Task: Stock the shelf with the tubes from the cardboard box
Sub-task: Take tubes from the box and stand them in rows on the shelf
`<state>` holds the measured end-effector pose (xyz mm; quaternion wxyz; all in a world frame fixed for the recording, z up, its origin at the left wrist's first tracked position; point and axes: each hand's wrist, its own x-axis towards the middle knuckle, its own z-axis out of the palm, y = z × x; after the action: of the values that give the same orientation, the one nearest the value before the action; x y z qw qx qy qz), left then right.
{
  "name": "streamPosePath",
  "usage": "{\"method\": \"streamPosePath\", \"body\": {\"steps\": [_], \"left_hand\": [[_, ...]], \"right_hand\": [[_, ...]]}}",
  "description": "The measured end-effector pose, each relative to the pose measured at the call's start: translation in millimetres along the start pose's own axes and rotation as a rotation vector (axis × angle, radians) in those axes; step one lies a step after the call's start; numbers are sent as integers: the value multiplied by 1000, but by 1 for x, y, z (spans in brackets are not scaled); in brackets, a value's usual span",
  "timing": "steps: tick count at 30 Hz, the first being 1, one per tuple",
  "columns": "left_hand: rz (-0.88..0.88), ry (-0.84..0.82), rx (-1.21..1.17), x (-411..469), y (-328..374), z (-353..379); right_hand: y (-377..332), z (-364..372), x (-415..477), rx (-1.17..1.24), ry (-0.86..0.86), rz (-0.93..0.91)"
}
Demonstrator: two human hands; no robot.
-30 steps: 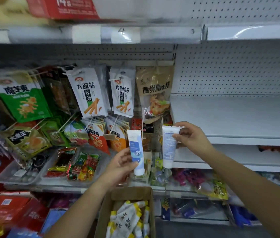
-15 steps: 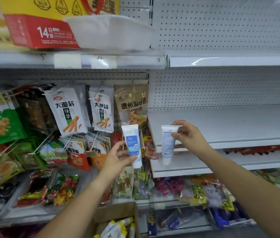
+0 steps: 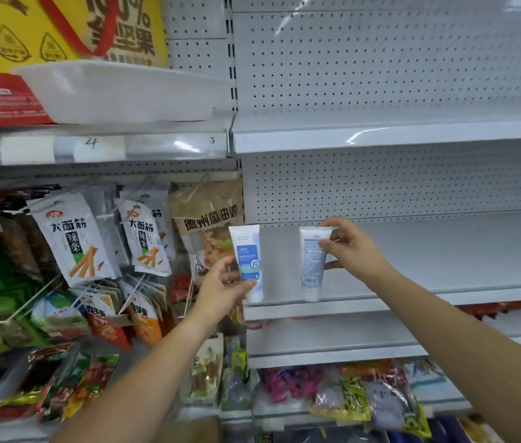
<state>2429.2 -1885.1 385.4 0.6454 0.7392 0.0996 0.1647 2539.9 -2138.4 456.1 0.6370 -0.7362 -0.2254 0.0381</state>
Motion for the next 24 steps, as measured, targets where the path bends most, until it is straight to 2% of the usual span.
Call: {"method": "streamPosePath", "body": {"steps": [10, 24], "left_hand": [[-15, 63, -4, 57, 10, 70], [0, 130, 49, 135, -22, 63]], "right_hand": [[20, -65, 66, -15, -19, -25], [44, -38, 136, -42, -43, 10]]}}
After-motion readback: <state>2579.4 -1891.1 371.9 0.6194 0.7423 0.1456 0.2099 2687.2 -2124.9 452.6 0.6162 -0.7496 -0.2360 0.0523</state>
